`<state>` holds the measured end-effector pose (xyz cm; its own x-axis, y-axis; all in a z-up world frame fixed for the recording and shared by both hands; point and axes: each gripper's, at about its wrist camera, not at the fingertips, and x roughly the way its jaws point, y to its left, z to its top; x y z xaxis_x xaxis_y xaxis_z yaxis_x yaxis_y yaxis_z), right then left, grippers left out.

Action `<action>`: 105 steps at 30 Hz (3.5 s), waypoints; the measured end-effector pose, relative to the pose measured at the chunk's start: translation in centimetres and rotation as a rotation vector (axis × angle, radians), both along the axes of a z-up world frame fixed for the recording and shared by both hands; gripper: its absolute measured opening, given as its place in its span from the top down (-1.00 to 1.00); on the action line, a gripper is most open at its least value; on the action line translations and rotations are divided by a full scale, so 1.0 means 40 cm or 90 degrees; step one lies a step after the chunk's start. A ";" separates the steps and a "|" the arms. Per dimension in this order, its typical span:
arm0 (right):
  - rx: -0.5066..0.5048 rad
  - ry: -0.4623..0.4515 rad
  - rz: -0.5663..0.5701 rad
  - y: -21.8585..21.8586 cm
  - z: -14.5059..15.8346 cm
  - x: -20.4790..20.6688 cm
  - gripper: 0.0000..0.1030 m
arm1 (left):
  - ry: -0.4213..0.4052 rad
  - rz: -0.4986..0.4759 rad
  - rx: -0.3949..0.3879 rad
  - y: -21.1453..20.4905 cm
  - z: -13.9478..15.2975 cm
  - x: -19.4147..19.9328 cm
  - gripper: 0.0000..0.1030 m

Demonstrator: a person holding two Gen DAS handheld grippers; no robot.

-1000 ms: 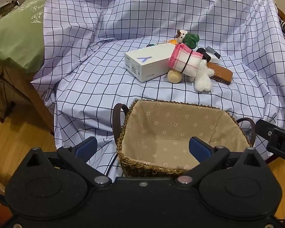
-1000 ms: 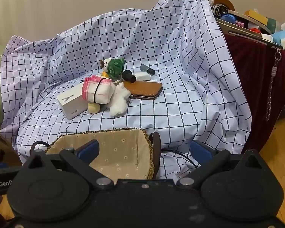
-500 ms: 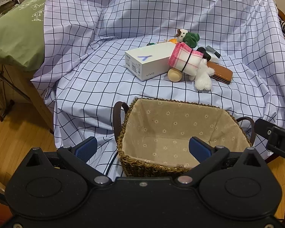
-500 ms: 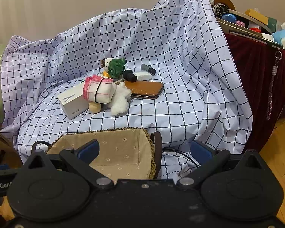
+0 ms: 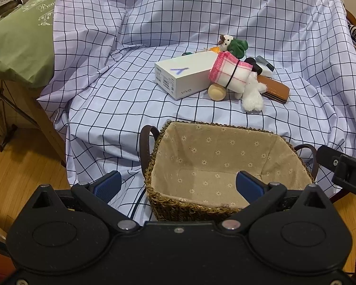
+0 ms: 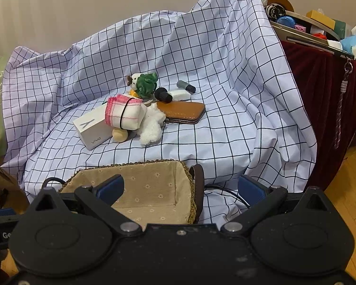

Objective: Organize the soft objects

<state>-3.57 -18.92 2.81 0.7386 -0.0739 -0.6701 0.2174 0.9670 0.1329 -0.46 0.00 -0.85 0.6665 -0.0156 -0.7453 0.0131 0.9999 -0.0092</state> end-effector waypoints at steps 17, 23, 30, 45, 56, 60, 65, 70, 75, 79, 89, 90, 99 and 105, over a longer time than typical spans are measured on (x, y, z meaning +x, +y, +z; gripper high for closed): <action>0.003 0.001 0.000 -0.003 0.000 0.001 -0.99 | 0.008 -0.004 -0.008 0.002 -0.002 0.003 -0.94; 0.006 0.000 -0.002 -0.005 -0.001 0.000 -0.99 | 0.008 -0.007 -0.013 0.006 0.002 0.004 -0.93; 0.013 -0.008 -0.011 -0.013 0.001 -0.002 -0.99 | -0.011 -0.005 -0.025 0.013 0.019 -0.005 -0.93; 0.024 -0.067 -0.058 -0.031 0.023 0.037 -0.99 | -0.036 -0.013 -0.004 0.015 0.024 0.036 -0.93; 0.039 -0.040 0.006 -0.007 0.034 0.204 -0.97 | -0.030 -0.020 0.002 0.035 0.007 0.128 -0.93; 0.038 -0.025 0.030 0.021 0.022 0.283 -0.96 | -0.027 -0.020 0.003 0.048 0.000 0.169 -0.93; 0.036 -0.003 0.050 0.063 0.005 0.381 -0.96 | -0.028 -0.016 -0.005 0.074 -0.009 0.206 -0.93; 0.038 0.015 0.069 0.103 -0.017 0.469 -0.97 | -0.026 -0.004 0.003 0.098 -0.027 0.235 -0.93; 0.042 0.039 0.082 0.132 -0.050 0.549 -0.97 | -0.010 0.011 0.003 0.128 -0.048 0.259 -0.93; 0.040 0.071 0.086 0.150 -0.082 0.605 -0.97 | -0.007 0.022 -0.002 0.147 -0.054 0.268 -0.93; 0.013 0.114 0.061 0.177 -0.145 0.691 -0.86 | 0.007 0.027 -0.009 0.165 -0.073 0.283 -0.93; 0.011 0.118 0.061 0.179 -0.149 0.694 -0.70 | 0.008 0.026 -0.010 0.165 -0.073 0.285 -0.93; 0.032 0.107 0.073 0.167 -0.140 0.681 -0.49 | 0.011 0.017 -0.001 0.153 -0.070 0.302 -0.93; 0.072 0.067 0.047 0.095 -0.075 0.629 -0.49 | 0.006 -0.012 0.006 0.120 -0.055 0.322 -0.93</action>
<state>21.58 -15.10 -0.17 0.6640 0.0573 -0.7455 0.1656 0.9610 0.2214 12.42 4.82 -3.05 0.6597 -0.0211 -0.7512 0.0318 0.9995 -0.0001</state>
